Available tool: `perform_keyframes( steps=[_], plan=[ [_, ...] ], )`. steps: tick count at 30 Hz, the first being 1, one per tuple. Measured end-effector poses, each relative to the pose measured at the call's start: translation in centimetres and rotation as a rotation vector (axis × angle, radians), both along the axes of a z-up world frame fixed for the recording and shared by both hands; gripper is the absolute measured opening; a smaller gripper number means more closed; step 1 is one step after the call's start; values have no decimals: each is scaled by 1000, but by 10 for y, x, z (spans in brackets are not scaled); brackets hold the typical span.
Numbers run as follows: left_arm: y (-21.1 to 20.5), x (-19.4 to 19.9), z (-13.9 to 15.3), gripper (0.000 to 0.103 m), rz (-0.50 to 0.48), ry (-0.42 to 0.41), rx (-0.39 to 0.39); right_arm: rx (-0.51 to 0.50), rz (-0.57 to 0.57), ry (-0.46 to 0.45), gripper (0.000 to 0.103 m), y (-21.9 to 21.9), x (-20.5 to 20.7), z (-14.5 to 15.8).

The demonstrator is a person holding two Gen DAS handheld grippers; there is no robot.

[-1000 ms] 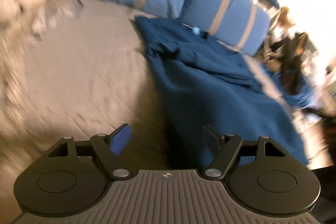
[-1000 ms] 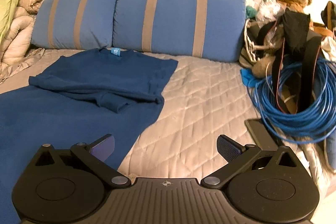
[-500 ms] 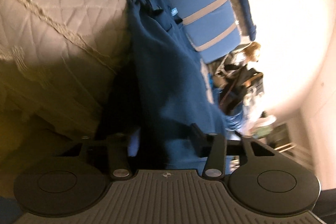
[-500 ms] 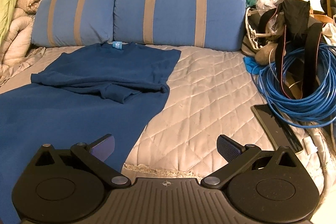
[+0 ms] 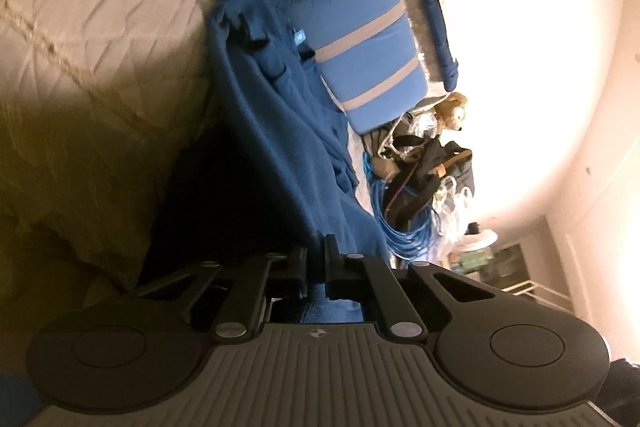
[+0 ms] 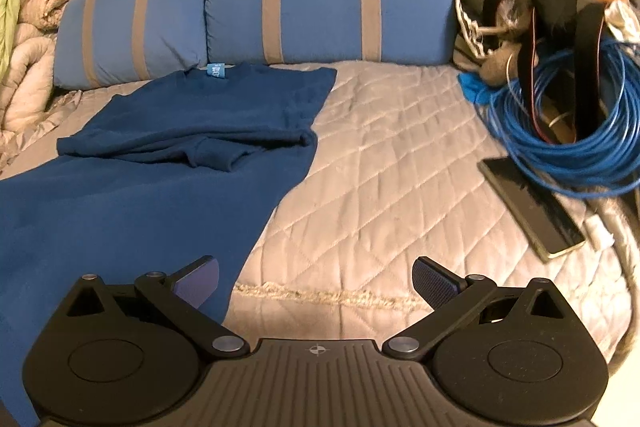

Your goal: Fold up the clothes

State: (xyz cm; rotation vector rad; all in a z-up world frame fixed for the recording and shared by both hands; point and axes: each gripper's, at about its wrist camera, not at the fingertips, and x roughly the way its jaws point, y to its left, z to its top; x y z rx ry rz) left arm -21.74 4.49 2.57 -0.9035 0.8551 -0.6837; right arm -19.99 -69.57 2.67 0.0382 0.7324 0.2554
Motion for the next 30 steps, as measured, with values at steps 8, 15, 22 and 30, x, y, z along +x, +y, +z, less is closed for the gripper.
perform_keyframes(
  steps=[8, 15, 22, 30],
  plan=[
    [1, 6, 12, 6, 6, -23, 41, 375, 146, 208, 99, -20, 0, -30],
    [4, 4, 10, 6, -2, -34, 28, 754, 190, 392, 92, -34, 1, -92],
    [6, 4, 4, 6, 14, -11, 38, 1090, 168, 421, 83, -48, 0, -142],
    [9, 2, 1, 6, 22, 2, 34, 1290, 194, 419, 65, -37, -13, -165]
  ],
)
